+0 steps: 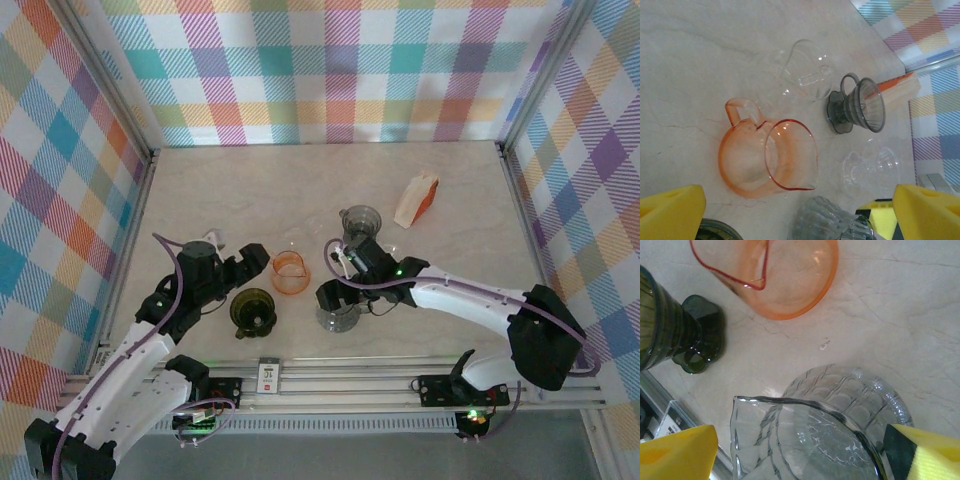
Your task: Place the coffee filter in the dripper
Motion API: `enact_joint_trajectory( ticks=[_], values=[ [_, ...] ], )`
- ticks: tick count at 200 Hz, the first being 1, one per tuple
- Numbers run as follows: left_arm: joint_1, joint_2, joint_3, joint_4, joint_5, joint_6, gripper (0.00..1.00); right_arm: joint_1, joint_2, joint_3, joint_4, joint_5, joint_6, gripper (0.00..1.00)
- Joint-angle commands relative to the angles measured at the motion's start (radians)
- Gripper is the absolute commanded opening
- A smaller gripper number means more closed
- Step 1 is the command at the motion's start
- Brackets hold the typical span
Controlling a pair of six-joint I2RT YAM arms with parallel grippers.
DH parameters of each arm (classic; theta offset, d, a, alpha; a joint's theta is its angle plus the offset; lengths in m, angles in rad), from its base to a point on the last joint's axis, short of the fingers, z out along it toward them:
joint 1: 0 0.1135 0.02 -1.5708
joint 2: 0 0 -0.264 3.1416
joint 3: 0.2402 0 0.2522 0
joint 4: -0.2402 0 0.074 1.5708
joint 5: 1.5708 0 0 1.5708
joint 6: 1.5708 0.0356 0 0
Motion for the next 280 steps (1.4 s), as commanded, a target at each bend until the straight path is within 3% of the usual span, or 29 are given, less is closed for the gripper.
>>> enact_joint_trajectory(
  ticks=[1, 54, 90, 129, 154, 184, 213, 280],
  values=[
    [-0.014, -0.024, -0.005, -0.057, -0.043, -0.006, 0.96, 0.033, 0.004, -0.016, 0.032, -0.004, 0.048, 0.86],
    [-0.014, -0.008, 0.020, -0.106, -0.064, 0.001, 0.95, 0.079, 0.015, 0.001, 0.045, -0.003, 0.079, 0.86],
    [-0.014, 0.008, 0.042, -0.146, -0.080, 0.008, 0.95, 0.068, -0.081, 0.014, -0.070, 0.218, 0.146, 0.86],
    [-0.014, -0.005, 0.040, -0.140, -0.083, 0.002, 1.00, -0.105, -0.224, -0.038, -0.201, 0.316, 0.272, 0.84],
    [-0.014, -0.015, 0.048, -0.149, -0.087, 0.005, 1.00, -0.239, -0.283, -0.083, -0.239, 0.302, 0.314, 0.80],
    [-0.015, -0.023, 0.051, -0.152, -0.097, -0.004, 1.00, -0.382, -0.234, -0.116, -0.209, 0.225, 0.326, 0.75],
    [-0.014, -0.030, 0.048, -0.155, -0.100, -0.010, 1.00, -0.429, -0.164, -0.098, -0.177, 0.226, 0.325, 0.69],
    [-0.015, -0.037, 0.039, -0.151, -0.098, -0.024, 1.00, -0.495, -0.051, -0.085, -0.129, 0.197, 0.301, 0.42]
  ],
)
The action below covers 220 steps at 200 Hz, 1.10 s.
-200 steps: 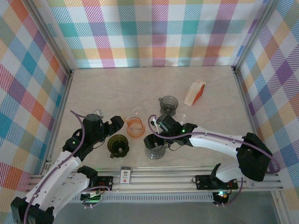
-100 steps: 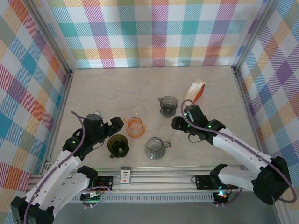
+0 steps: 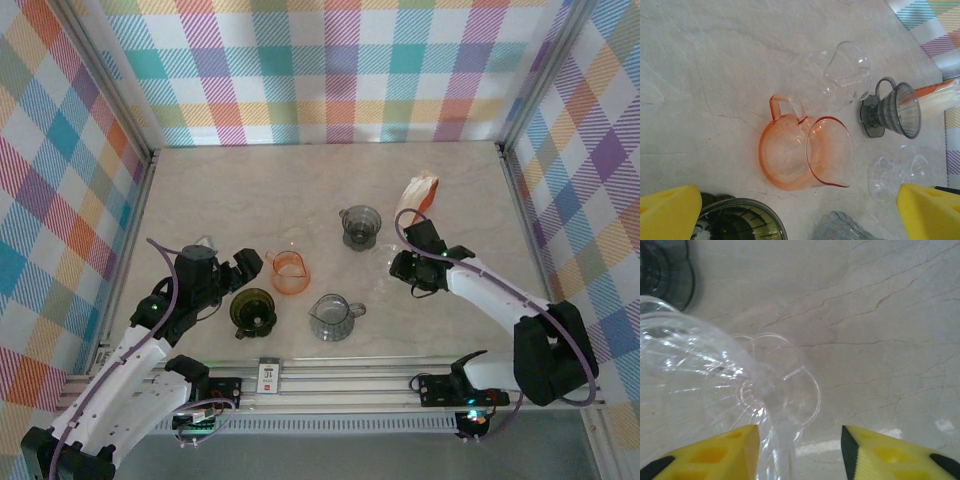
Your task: Place the coffee filter in the dripper
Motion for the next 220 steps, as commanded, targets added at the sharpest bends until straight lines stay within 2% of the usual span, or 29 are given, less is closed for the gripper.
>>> enact_joint_trajectory(
  ticks=[1, 78, 104, 152, 184, 220],
  values=[
    [-0.015, -0.009, 0.018, -0.015, -0.010, -0.016, 1.00, -0.019, 0.026, 0.021, 0.026, -0.033, -0.013, 0.41],
    [-0.015, -0.005, 0.025, -0.020, 0.012, -0.013, 1.00, -0.039, 0.009, 0.075, -0.046, -0.079, -0.120, 0.00],
    [-0.014, -0.006, 0.031, -0.027, 0.022, -0.009, 1.00, -0.039, -0.043, 0.112, -0.093, -0.120, -0.180, 0.00],
    [-0.014, -0.017, 0.037, -0.035, 0.037, -0.006, 1.00, -0.005, -0.144, 0.226, -0.210, -0.319, -0.253, 0.00],
    [-0.014, -0.029, 0.033, -0.035, 0.038, -0.010, 1.00, 0.120, -0.162, 0.314, -0.293, -0.359, -0.259, 0.00],
    [-0.014, -0.036, 0.033, -0.041, 0.036, -0.012, 1.00, 0.282, -0.109, 0.376, -0.309, -0.358, -0.235, 0.00]
  ],
)
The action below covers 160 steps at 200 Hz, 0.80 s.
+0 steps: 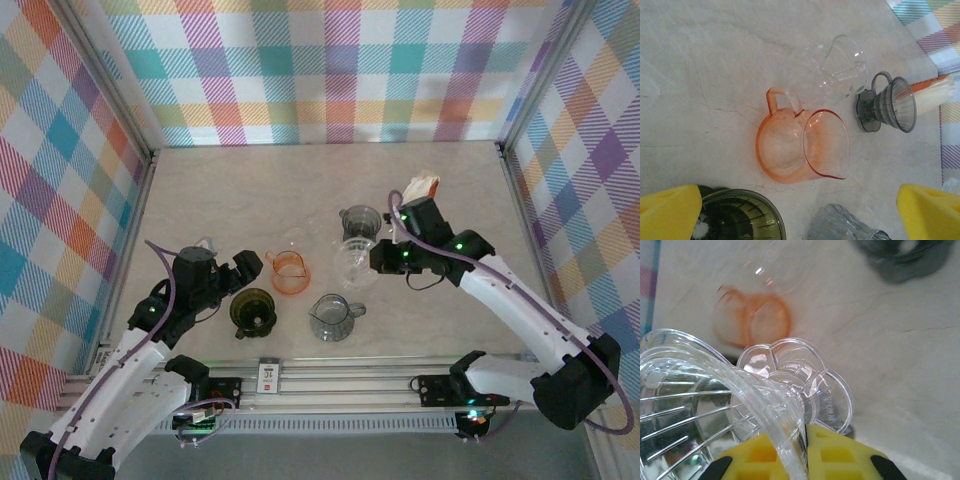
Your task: Place the coffee filter in the dripper
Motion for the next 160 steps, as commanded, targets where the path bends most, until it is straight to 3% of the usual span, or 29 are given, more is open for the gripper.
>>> enact_joint_trajectory(
  ticks=[1, 49, 160],
  values=[
    [-0.014, -0.013, 0.031, -0.021, 0.013, -0.009, 1.00, 0.081, 0.035, 0.048, -0.046, -0.041, -0.004, 0.00],
    [-0.014, -0.023, 0.031, -0.039, 0.007, -0.007, 1.00, 0.197, 0.112, 0.083, -0.060, 0.006, -0.005, 0.00],
    [-0.013, -0.030, 0.020, -0.041, -0.005, -0.006, 1.00, 0.239, 0.160, 0.010, -0.007, 0.033, 0.006, 0.00]
  ],
)
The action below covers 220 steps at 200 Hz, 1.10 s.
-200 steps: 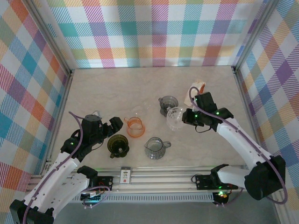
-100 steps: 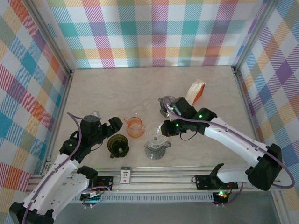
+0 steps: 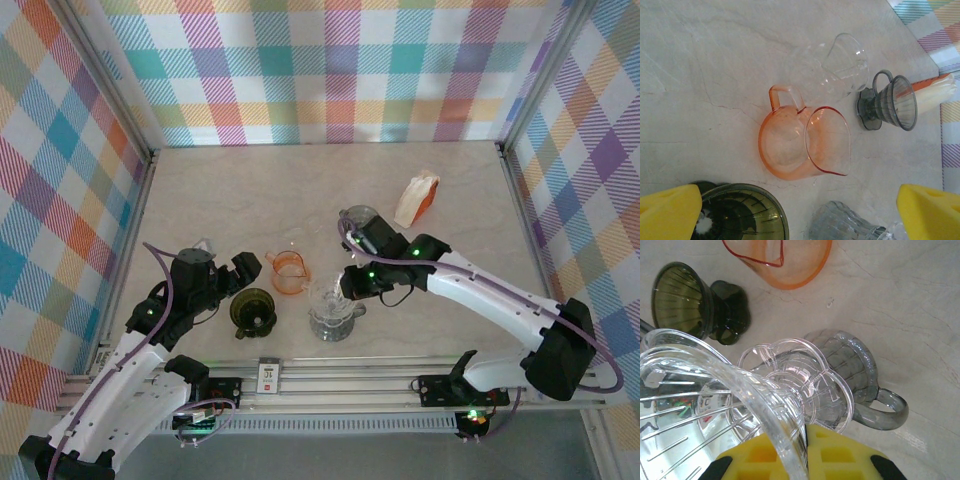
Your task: Place the coffee filter in the dripper
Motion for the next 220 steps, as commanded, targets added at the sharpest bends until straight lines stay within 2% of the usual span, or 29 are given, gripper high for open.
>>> enact_joint_trajectory(
  ticks=[1, 47, 58, 83, 113, 140, 159, 188, 203, 220],
  values=[
    [-0.014, -0.010, 0.021, -0.016, -0.004, -0.007, 1.00, 0.006, 0.010, -0.019, 0.035, 0.007, 0.005, 0.00],
    [-0.014, -0.011, 0.020, -0.017, -0.005, -0.007, 1.00, 0.006, 0.033, -0.022, 0.040, 0.015, 0.004, 0.00],
    [-0.014, -0.010, 0.021, -0.018, -0.005, -0.008, 1.00, 0.006, 0.035, -0.020, 0.037, 0.022, 0.004, 0.04],
    [-0.014, -0.011, 0.020, -0.017, -0.003, -0.007, 1.00, 0.006, 0.036, -0.020, 0.036, 0.021, 0.006, 0.19],
    [-0.014, -0.012, 0.018, -0.009, 0.001, -0.007, 1.00, 0.006, 0.029, -0.017, 0.039, 0.029, 0.007, 0.52],
    [-0.014, -0.016, 0.018, -0.003, -0.002, -0.011, 1.00, 0.006, 0.000, -0.021, 0.056, 0.064, 0.020, 0.70],
    [-0.014, -0.018, 0.022, -0.017, -0.028, -0.026, 1.00, 0.006, -0.044, -0.026, 0.069, 0.121, 0.028, 0.74],
    [-0.014, -0.023, 0.034, -0.037, -0.075, -0.049, 1.00, -0.008, -0.129, -0.033, 0.085, 0.290, 0.031, 0.78],
    [-0.013, -0.024, 0.041, -0.037, -0.086, -0.047, 0.99, -0.052, -0.157, -0.034, 0.099, 0.341, 0.036, 0.79],
    [-0.014, -0.023, 0.047, -0.035, -0.089, -0.037, 0.96, -0.146, -0.167, -0.042, 0.139, 0.358, 0.050, 0.80]
  ],
)
